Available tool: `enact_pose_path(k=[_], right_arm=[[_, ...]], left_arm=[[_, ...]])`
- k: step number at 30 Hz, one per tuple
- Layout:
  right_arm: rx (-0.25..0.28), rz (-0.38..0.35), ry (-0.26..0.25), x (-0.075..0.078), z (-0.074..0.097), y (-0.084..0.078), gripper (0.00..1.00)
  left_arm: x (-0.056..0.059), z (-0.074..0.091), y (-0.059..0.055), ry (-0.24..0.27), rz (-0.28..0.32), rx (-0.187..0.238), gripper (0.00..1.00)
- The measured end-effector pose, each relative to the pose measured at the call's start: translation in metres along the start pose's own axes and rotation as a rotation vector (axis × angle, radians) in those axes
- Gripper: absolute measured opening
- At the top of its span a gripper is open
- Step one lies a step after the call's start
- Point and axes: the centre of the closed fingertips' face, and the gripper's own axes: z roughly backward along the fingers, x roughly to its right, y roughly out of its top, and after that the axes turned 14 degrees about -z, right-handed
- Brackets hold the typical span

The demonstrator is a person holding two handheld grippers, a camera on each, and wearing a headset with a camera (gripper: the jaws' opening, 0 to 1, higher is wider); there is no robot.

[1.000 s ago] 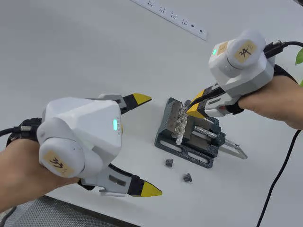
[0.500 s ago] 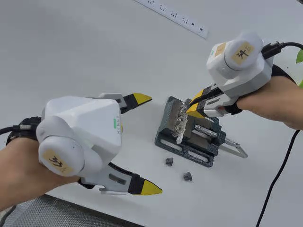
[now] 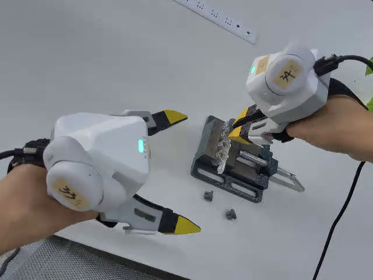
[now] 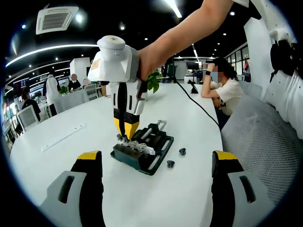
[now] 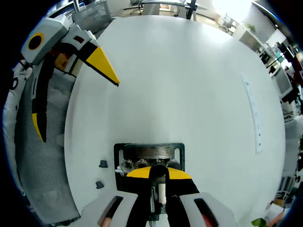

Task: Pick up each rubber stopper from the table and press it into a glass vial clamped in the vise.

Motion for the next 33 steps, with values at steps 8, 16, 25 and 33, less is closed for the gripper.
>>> enact_pose_path(k=[8,16,25,33], right_arm=[[-0.016,0.028,-0.058,-0.0005,-0.0019,0.0001,0.04],[-0.036,0.064,-0.092,-0.001,-0.0035,0.0005,0.03],[0.011,0.017,-0.052,0.0021,-0.0004,0.0,0.06],[0.024,0.007,-0.041,0.0005,-0.0011,0.001,0.06]], left_arm=[[-0.0019,0.001,-0.0009,0.009,0.006,0.001,0.95],[-0.0045,0.0009,-0.0014,0.016,0.008,0.002,0.94],[-0.0081,0.0003,0.0001,0.014,0.0,-0.003,0.93],[-0.0088,0.0001,-0.0012,0.011,-0.001,-0.008,0.93]])
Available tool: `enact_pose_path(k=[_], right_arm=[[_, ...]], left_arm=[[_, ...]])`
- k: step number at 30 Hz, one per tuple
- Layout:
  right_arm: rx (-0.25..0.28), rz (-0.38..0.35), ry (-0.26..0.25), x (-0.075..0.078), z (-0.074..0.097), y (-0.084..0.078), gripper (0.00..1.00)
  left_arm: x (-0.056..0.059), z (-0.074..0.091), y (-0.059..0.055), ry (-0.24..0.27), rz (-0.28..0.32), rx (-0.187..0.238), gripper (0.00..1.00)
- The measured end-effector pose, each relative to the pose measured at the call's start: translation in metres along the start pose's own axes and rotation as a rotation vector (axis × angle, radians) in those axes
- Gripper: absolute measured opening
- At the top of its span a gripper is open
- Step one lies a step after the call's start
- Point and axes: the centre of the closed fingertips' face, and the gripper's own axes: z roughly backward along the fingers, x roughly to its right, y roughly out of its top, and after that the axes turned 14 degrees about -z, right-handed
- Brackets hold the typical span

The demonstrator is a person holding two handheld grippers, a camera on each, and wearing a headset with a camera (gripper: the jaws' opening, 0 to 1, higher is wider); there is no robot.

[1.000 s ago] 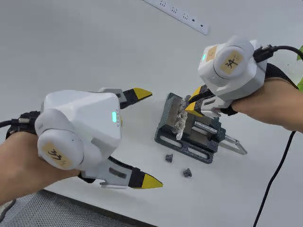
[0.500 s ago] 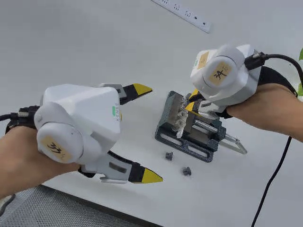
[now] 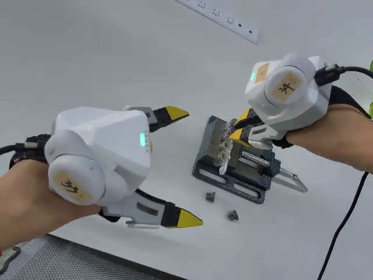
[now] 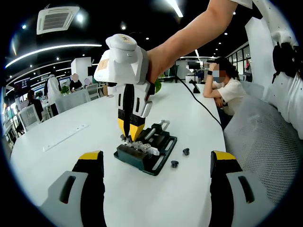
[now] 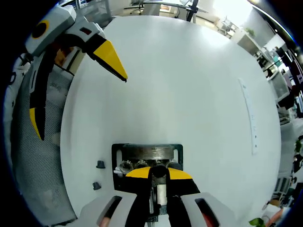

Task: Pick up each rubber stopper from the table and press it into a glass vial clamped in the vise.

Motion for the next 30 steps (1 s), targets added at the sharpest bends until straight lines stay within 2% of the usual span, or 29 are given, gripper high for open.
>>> enact_pose_path(k=[15,19,26,30], right_arm=[[0.012,-0.018,0.007,0.001,0.001,0.003,0.08],[0.03,-0.024,0.004,0.001,0.006,0.006,0.1],[0.081,-0.074,0.017,0.006,0.02,0.01,0.08],[0.098,-0.124,0.028,0.012,0.024,0.006,0.06]], left_arm=[[-0.001,0.001,0.001,0.009,0.004,0.007,0.92],[-0.001,0.001,0.0,0.009,0.004,0.003,0.92],[0.0,0.002,0.001,0.007,0.002,0.004,0.92],[0.002,0.002,0.001,0.0,0.004,0.005,0.92]])
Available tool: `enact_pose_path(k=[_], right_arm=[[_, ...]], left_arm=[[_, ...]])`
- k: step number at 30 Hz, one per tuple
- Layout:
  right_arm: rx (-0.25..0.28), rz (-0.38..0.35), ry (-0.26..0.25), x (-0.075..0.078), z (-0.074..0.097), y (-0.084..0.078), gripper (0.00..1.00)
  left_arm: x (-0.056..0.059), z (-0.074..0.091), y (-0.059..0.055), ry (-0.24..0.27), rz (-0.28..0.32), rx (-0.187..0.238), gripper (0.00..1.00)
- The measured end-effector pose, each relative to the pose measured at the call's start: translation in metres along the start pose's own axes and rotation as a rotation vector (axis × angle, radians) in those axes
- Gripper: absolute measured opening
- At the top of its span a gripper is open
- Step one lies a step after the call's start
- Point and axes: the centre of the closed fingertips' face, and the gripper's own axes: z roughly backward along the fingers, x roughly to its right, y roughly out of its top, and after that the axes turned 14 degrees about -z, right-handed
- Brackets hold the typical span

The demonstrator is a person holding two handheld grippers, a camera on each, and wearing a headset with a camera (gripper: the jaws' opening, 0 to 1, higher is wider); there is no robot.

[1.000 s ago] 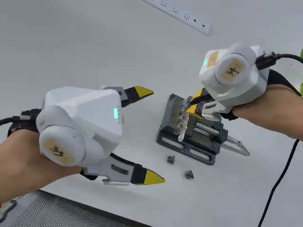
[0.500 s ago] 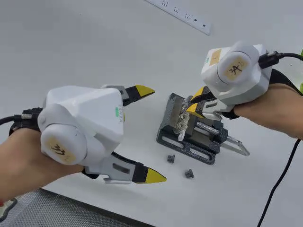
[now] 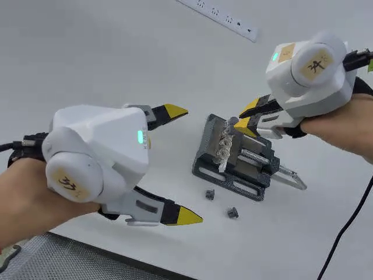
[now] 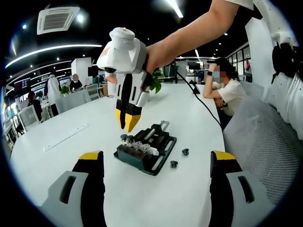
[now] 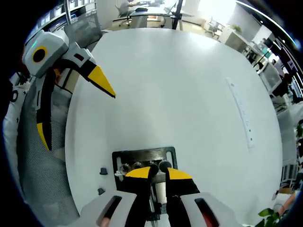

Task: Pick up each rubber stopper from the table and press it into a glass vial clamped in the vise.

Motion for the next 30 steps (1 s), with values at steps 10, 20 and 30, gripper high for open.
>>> enact_pose_path(k=[10,20,30], right_arm=[[0.023,-0.096,0.073,-0.002,-0.003,-0.005,0.03],[0.007,-0.088,0.091,-0.008,-0.01,-0.008,0.0],[0.003,-0.088,0.092,-0.007,-0.012,-0.007,0.01]], left_arm=[[0.002,0.001,-0.003,-0.007,0.02,0.002,0.94],[0.0,0.002,-0.003,-0.002,0.045,0.013,0.94],[-0.001,0.003,-0.003,0.0,0.049,0.014,0.93]])
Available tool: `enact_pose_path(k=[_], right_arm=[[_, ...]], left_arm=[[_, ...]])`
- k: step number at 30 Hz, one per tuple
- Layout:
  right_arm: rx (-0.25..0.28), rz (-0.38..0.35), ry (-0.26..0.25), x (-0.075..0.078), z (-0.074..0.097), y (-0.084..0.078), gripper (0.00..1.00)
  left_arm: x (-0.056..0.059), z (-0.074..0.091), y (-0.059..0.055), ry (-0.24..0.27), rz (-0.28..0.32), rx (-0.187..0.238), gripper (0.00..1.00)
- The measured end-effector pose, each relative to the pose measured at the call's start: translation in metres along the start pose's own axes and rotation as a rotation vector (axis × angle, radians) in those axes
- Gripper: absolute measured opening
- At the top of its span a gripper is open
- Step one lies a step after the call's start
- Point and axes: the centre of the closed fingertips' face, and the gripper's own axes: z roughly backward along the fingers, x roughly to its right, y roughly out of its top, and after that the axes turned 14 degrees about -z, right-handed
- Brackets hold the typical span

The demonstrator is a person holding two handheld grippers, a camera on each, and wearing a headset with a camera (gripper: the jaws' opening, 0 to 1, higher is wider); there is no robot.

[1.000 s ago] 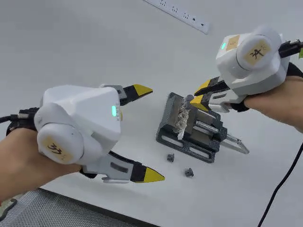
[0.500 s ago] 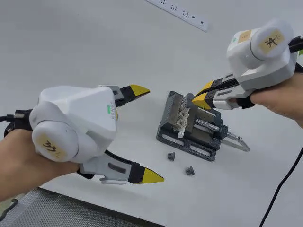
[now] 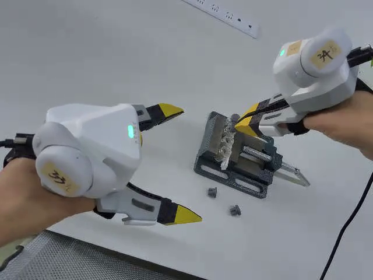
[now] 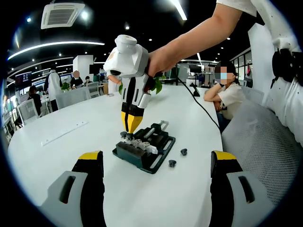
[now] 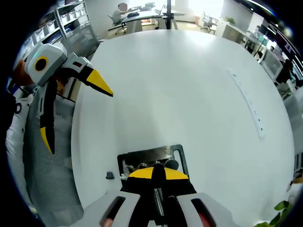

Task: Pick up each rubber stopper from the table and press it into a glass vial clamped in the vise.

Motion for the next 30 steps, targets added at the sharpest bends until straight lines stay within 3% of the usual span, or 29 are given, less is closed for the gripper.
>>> enact_pose_path(k=[22,30], right_arm=[[-0.024,-0.021,0.041,-0.0012,-0.0031,-0.002,0.0],[-0.064,0.0,0.038,-0.0007,-0.0043,-0.0014,0.0]], left_arm=[[-0.0013,0.0009,0.0008,0.005,-0.001,0.002,0.91],[-0.0041,0.0007,0.0025,0.013,-0.002,0.009,0.91]])
